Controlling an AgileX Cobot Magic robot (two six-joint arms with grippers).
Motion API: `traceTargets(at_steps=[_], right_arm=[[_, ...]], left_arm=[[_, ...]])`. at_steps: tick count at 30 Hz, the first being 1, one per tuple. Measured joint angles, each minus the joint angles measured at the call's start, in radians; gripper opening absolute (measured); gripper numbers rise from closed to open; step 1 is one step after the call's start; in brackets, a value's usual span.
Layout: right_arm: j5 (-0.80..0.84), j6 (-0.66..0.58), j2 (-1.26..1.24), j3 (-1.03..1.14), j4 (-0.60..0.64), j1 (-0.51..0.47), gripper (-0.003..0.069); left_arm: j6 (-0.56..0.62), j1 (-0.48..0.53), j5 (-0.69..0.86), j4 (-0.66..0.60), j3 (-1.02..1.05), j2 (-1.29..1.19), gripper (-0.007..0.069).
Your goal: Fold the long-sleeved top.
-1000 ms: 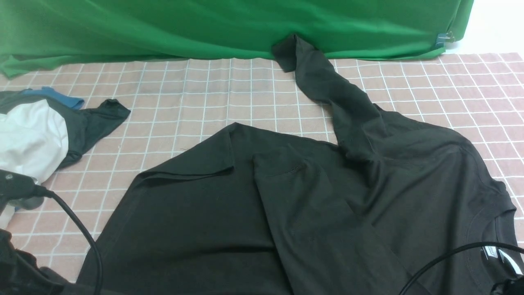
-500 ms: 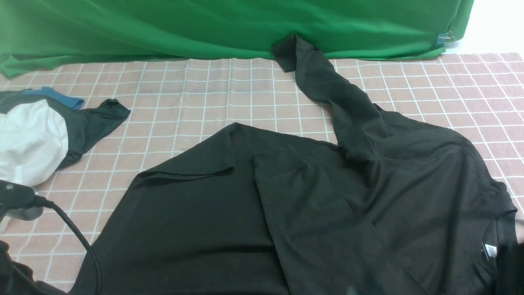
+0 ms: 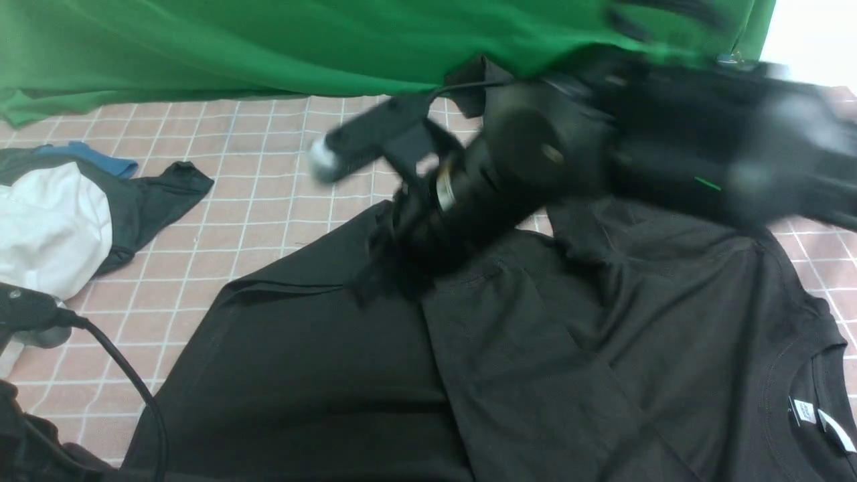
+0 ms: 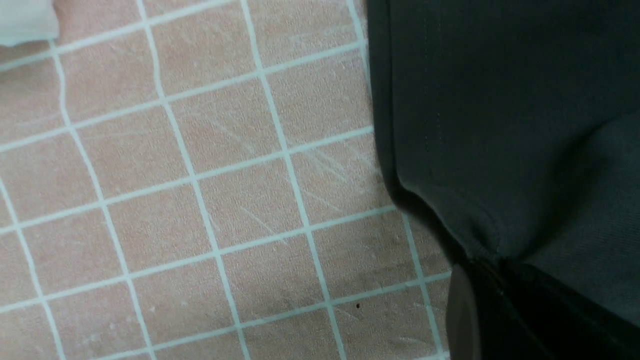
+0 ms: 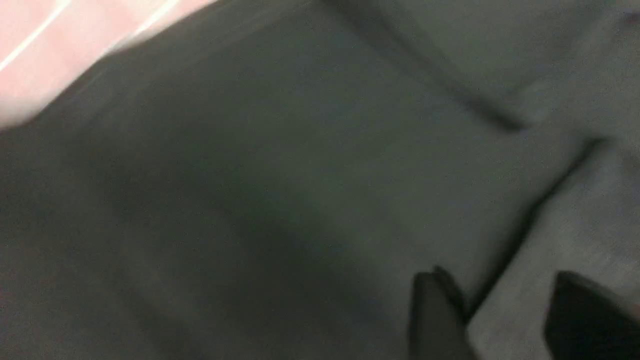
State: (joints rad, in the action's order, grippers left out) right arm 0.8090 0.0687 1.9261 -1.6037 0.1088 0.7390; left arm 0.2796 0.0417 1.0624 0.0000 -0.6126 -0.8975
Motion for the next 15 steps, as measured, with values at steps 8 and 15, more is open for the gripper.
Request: traceTargets(at_steps=[8, 15], right_arm=[[-0.002, 0.051, 0.291, -0.278, 0.152, -0.104, 0.0561], [0.044, 0.051, 0.458, -0.427, 0.197, -0.105, 0.0514]], left_arm=[[0.000, 0.000, -0.010, -0.005, 0.000, 0.000, 0.0035], [0.000, 0.000, -0.013, -0.005, 0.000, 0.000, 0.0035]])
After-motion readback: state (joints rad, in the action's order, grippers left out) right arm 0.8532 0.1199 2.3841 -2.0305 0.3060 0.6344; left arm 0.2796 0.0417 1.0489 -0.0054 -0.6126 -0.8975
